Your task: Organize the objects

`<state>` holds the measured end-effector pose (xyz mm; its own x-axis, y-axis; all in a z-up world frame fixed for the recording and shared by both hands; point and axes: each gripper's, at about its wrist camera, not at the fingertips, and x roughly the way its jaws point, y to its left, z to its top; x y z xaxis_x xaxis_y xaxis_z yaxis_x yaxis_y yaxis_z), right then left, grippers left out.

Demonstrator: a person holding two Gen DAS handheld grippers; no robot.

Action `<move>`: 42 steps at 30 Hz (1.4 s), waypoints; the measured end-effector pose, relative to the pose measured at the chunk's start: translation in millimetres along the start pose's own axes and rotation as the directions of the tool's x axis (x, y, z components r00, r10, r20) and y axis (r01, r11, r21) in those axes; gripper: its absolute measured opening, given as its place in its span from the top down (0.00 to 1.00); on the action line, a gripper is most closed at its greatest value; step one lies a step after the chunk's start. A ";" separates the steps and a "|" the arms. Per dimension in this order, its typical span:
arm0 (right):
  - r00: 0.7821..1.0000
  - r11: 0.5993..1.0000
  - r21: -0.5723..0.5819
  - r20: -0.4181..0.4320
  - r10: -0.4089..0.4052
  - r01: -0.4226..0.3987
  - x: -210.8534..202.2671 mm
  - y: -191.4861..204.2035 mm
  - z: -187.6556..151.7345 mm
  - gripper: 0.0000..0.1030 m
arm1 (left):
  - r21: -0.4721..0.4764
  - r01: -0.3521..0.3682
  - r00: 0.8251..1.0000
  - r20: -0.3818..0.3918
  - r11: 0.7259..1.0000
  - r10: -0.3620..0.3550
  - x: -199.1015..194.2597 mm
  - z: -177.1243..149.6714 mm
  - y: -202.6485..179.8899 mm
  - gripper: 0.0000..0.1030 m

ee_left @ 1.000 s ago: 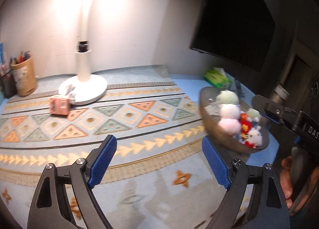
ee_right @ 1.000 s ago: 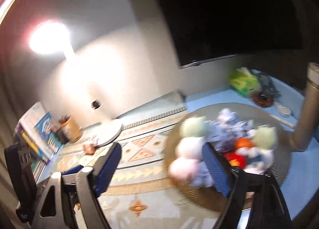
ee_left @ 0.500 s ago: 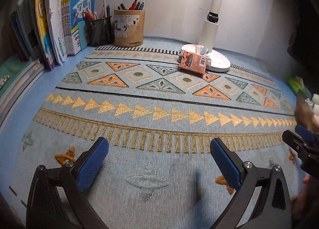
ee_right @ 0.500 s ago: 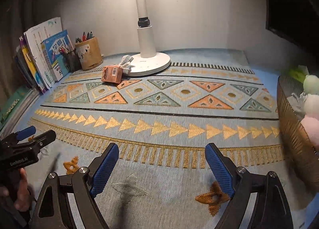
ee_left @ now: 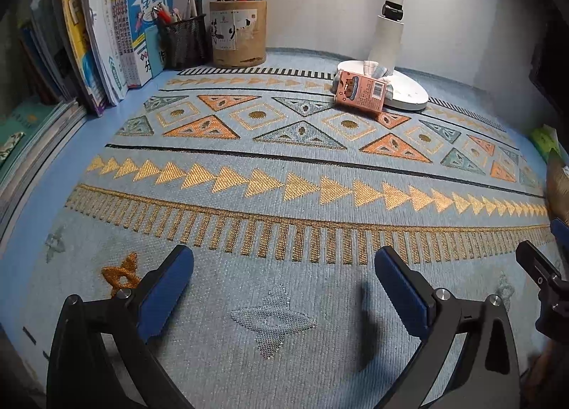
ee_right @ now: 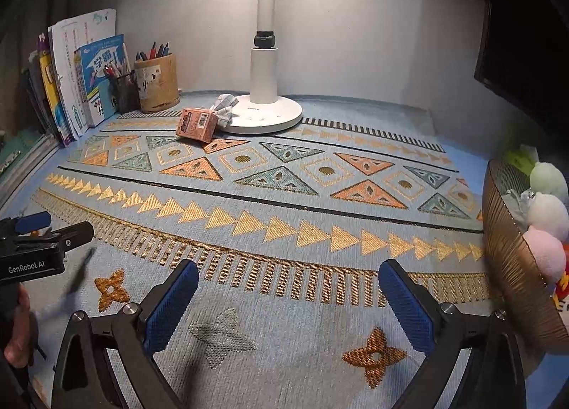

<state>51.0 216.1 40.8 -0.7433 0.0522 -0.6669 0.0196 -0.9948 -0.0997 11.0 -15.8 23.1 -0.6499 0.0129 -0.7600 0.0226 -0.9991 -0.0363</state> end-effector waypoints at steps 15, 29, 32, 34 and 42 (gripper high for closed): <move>0.999 1.000 -0.001 -0.039 -0.007 0.007 6.7 0.6 0.8 0.01 | 0.009 0.025 1.000 -0.009 1.000 -0.025 1.4 0.1 -0.8 0.01; 0.986 0.988 0.063 -0.079 0.148 -0.143 6.0 -16.8 61.5 0.00 | 0.086 0.077 0.997 0.000 0.993 -0.078 31.8 93.7 -25.1 0.01; 0.987 0.993 0.033 -0.117 0.114 -0.111 32.9 -12.7 87.0 0.00 | 0.155 0.143 0.990 -0.025 0.978 -0.141 65.6 122.5 -44.5 0.01; 0.981 0.988 0.078 -0.132 0.142 -0.133 56.2 -18.4 91.9 0.00 | 0.184 0.145 0.989 -0.039 0.972 -0.140 87.0 131.4 -53.4 0.01; 0.937 0.932 0.220 -0.133 0.322 -0.289 102.2 -32.0 76.9 0.00 | 0.224 0.161 0.986 -0.071 0.961 -0.148 138.7 152.0 -72.9 0.28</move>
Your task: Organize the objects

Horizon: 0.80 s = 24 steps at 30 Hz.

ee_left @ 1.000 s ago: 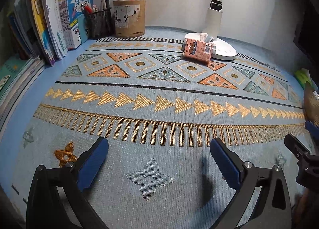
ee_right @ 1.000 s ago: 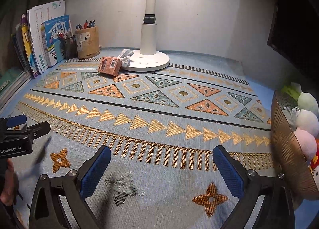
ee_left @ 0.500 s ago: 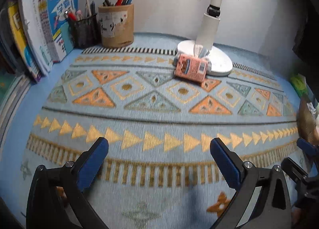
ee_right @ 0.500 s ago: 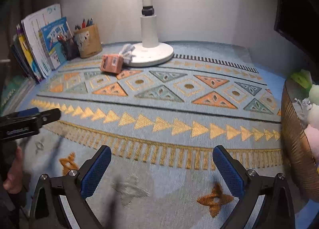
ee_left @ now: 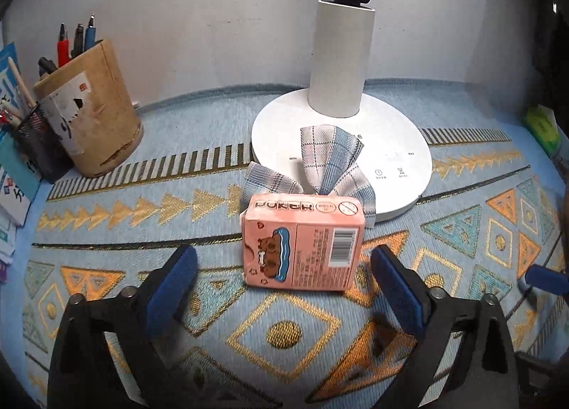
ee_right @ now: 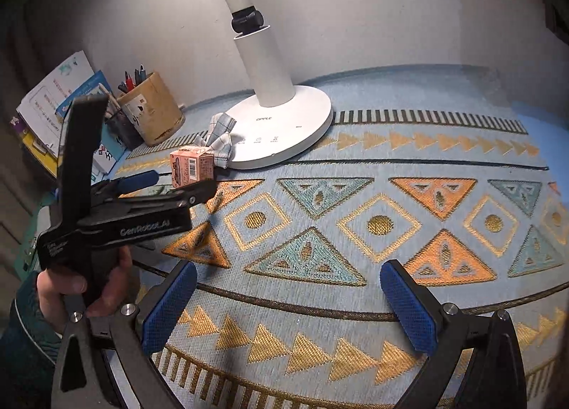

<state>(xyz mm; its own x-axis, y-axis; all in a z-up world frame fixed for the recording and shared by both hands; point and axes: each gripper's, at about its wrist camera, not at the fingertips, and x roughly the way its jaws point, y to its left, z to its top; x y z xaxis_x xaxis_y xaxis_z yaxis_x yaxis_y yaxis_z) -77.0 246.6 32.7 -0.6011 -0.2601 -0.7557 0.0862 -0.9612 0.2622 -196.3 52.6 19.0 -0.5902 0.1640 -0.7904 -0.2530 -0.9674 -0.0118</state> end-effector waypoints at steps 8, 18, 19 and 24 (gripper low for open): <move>1.000 1.000 0.015 0.013 -0.001 0.001 -6.1 -3.4 -5.5 0.00 | 0.159 0.115 0.993 -0.035 0.980 -0.111 -27.4 -16.5 3.4 0.49; 0.998 0.997 -0.044 -0.022 0.063 -0.064 -17.6 32.6 -7.5 0.00 | 0.671 0.205 0.975 -0.205 0.712 -0.088 -92.5 -89.1 0.1 0.35; 0.998 0.996 -0.054 -0.023 0.064 -0.065 -18.4 36.0 -8.4 0.00 | 0.693 0.169 0.982 -0.178 0.701 -0.060 -96.8 -92.2 1.4 0.30; 0.998 0.995 -0.080 -0.035 0.059 -0.061 -17.3 44.6 -9.1 0.00 | 0.595 0.136 0.988 -0.144 0.792 -0.062 -119.2 -93.4 33.1 0.18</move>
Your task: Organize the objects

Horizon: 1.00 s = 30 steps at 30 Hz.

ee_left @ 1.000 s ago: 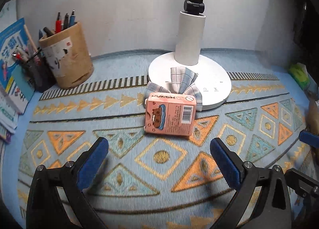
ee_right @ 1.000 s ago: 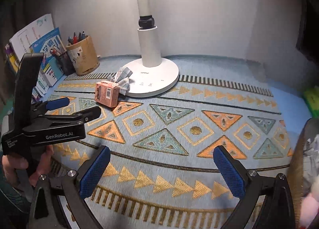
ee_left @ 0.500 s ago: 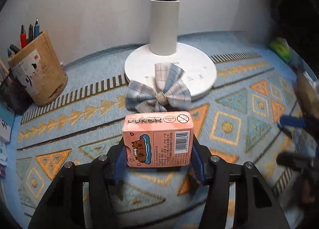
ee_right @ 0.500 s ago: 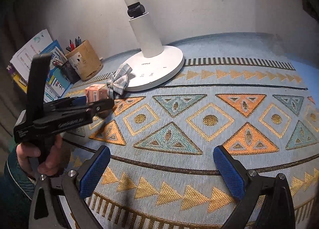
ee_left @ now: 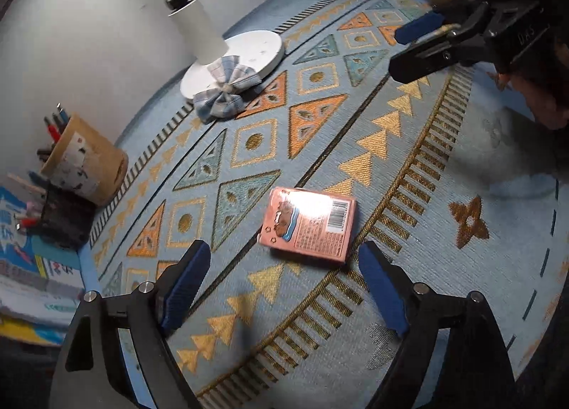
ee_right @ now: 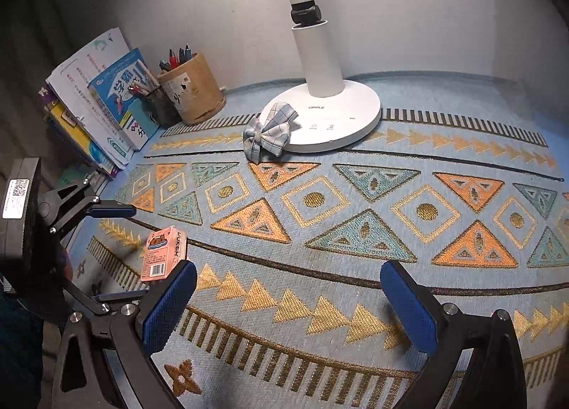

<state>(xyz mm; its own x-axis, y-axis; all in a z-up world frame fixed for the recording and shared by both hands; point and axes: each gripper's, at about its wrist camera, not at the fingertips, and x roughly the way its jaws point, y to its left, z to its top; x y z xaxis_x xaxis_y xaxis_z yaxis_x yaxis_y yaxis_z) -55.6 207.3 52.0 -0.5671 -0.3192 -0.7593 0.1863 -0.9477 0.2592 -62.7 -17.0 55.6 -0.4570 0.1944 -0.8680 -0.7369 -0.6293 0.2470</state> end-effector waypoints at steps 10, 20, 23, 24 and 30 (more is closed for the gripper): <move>0.997 0.958 -0.274 0.005 -0.082 0.080 43.2 27.4 59.3 0.00 | -0.633 0.202 0.979 0.133 0.747 -0.152 28.1 -10.3 16.9 0.21; 0.997 0.930 -0.359 0.007 -0.081 0.078 116.1 38.0 109.2 0.35 | -0.658 0.070 0.987 0.157 0.750 0.045 20.9 -17.6 -7.4 0.55; 0.998 0.923 -0.381 -0.021 -0.059 0.046 117.0 45.4 100.8 0.59 | -0.662 0.112 0.981 0.194 0.741 0.025 17.3 -22.8 -5.1 0.55; 0.998 0.924 -0.381 -0.039 -0.040 0.022 114.7 48.3 95.9 0.71 | -0.660 0.114 0.980 0.196 0.743 0.024 16.9 -23.0 -6.0 0.55; 0.993 0.974 -0.228 -0.117 -0.021 -0.007 91.0 45.6 57.7 0.79 | -0.658 0.124 0.981 0.196 0.742 0.010 8.9 -28.3 -7.3 0.55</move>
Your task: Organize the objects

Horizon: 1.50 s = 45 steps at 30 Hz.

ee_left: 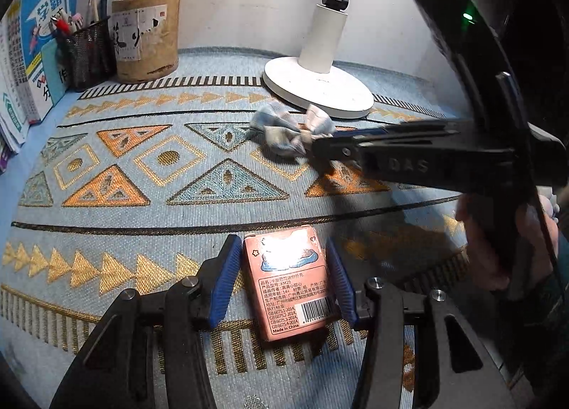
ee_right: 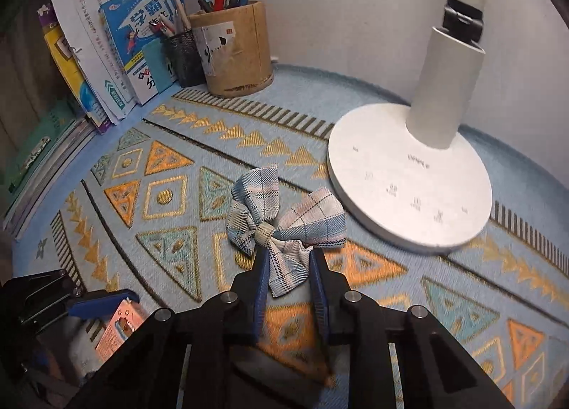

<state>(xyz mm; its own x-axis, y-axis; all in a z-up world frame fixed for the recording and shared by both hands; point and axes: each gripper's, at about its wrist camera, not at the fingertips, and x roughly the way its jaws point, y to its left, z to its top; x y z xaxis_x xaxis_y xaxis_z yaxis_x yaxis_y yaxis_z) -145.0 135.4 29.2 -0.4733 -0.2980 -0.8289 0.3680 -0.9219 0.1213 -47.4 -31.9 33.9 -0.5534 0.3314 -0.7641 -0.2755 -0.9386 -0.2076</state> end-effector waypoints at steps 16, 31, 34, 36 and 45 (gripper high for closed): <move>0.999 0.973 0.231 -0.040 0.019 -0.009 -110.4 9.3 -140.4 0.46 | 0.020 -0.122 0.993 0.000 0.992 0.122 -0.1 -13.5 -12.1 0.26; 0.987 0.979 0.131 0.024 -0.158 0.153 -60.8 -2.3 -103.7 0.32 | 0.054 -0.211 0.978 0.005 0.976 0.211 4.5 -15.5 -17.2 0.38; 0.985 0.980 0.111 0.039 -0.169 0.164 -58.9 2.0 -103.3 0.32 | 0.053 -0.209 0.978 0.006 0.976 0.209 4.2 -14.9 -17.3 0.38; 0.981 0.979 0.098 0.049 -0.186 0.181 -57.4 3.7 -103.8 0.32 | 0.053 -0.209 0.978 0.006 0.976 0.209 4.2 -14.7 -17.0 0.38; 0.998 0.985 0.161 0.034 -0.061 0.054 -69.5 10.2 -113.4 0.35 | 0.053 -0.211 0.977 0.006 0.976 0.211 4.1 -14.9 -16.6 0.38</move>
<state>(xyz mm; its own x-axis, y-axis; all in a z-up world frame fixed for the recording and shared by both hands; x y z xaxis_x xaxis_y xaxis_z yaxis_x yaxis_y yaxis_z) -17.5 174.8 26.1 -0.5214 -0.2498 -0.8159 0.2079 -0.9646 0.1624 -33.4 -16.4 25.1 -0.6037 0.1263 -0.7871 -0.1940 -0.9810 -0.0087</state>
